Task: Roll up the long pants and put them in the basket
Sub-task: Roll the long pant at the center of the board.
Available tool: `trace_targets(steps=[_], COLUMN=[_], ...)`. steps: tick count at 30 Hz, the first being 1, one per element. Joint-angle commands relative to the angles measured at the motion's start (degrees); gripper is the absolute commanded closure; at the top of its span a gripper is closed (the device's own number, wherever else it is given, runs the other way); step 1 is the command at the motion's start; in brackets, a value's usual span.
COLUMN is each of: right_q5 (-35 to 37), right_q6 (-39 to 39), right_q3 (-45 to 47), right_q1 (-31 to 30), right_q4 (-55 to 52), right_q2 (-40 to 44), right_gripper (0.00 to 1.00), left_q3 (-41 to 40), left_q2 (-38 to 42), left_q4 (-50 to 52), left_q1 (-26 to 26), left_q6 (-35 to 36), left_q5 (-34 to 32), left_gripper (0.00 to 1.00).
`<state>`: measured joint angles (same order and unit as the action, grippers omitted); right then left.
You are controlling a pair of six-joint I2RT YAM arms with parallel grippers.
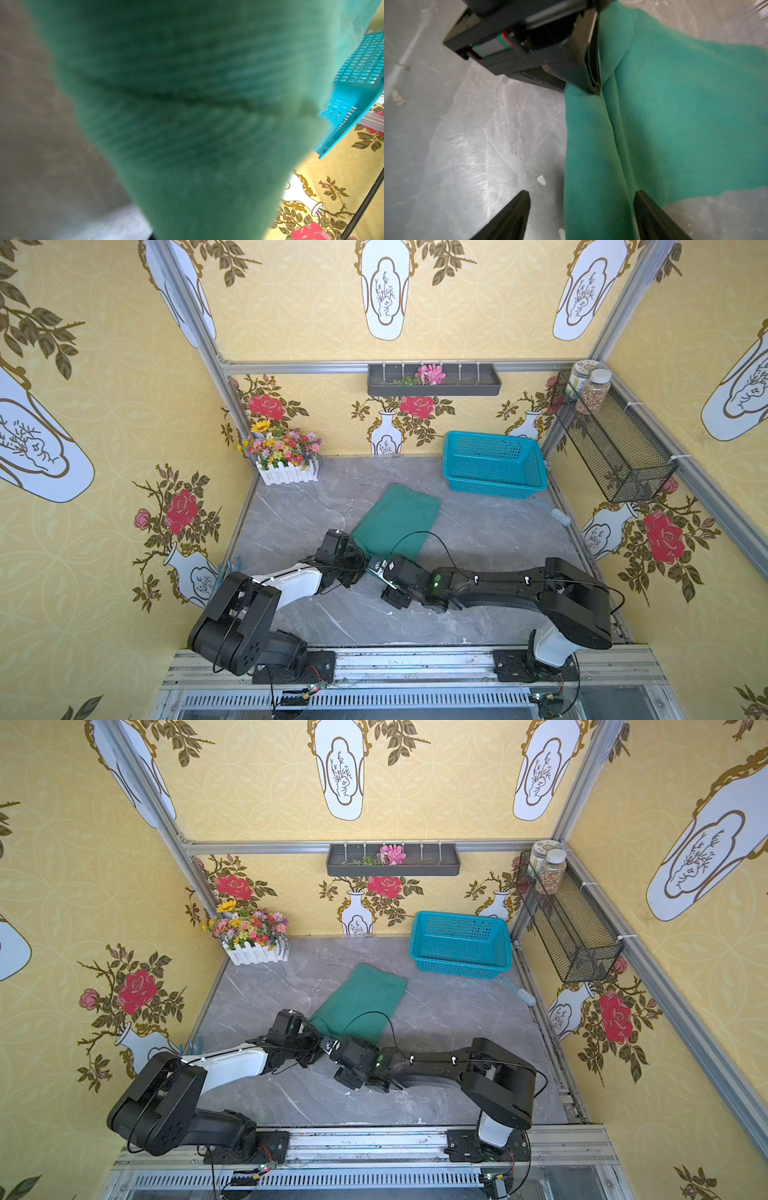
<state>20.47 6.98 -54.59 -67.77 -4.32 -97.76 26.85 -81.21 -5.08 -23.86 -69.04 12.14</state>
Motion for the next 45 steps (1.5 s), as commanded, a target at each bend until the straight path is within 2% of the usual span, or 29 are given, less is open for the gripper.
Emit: trace_targets(steps=[1, 8, 12, 16, 17, 19, 23, 25, 27, 29, 36, 45], right_q5=[11.11, 15.2, 15.28, 11.43, 9.48, 0.93, -19.79, -30.69, -41.27, -48.56, -59.83, -71.9], right_q6=[8.18, 11.78, 11.84, 8.77, 7.76, 4.68, -1.89, -4.83, -7.38, -9.69, -16.33, -24.28], right_q3=[-0.63, -0.71, -0.55, 0.24, 0.2, -0.04, -1.1, -1.76, -2.64, -3.36, -4.12, -3.39], right_q1=[-1.75, -2.81, -2.57, -1.78, -1.35, 0.76, 7.03, 10.75, 14.04, 16.46, 22.03, 25.78], right_q4=[4.67, 7.77, 7.96, 7.13, 6.28, 3.57, -1.02, -2.4, -3.37, -3.68, -1.37, 5.16], right_q2=[-3.03, -10.75, -13.58, -12.67, -12.28, -11.12, -10.44, -10.68, -11.42, -12.31, -13.85, -15.08], right_gripper=[0.17, 0.19, 0.36, 0.67, 0.74, 0.83, 0.87, 0.88, 0.88, 0.88, 0.87, 0.87], left_q3=[-0.92, -1.22, -1.45, -1.09, -0.87, -0.32, 0.61, 0.99, 1.85, 2.24, -1.75, -2.81], left_q2=[-0.35, 0.24, 0.65, 1.67, 2.19, 4.03, 7.6, 9.27, 10.29, 11.14, 13.85, 10.46], left_q4=[6.84, 6.76, 6.84, 6.66, 6.8, 6.66, 7.47, 8.1, 9.94, 11.56, 9.41, 2.95], left_q1=[0.0, 0.03, 0.04, 0.03, -0.01, -0.18, -0.22, -0.17, -0.22, -0.19, -0.18, -0.24], left_q6=[-0.22, -0.52, -0.58, -0.37, -0.07, 0.43, 1.72, 2.49, 3.66, 4.84, 2.68, 1.91], left_q5=[-1.95, -1.95, -1.77, -1.67, -1.72, -2.31, -3.83, -4.23, -4.52, -4.82, -4.16, -1.73], left_gripper=[0.89, 0.89, 0.89, 0.87, 0.85, 0.8, 0.6, 0.44, 0.34, 0.29, 0.23, 0.23])
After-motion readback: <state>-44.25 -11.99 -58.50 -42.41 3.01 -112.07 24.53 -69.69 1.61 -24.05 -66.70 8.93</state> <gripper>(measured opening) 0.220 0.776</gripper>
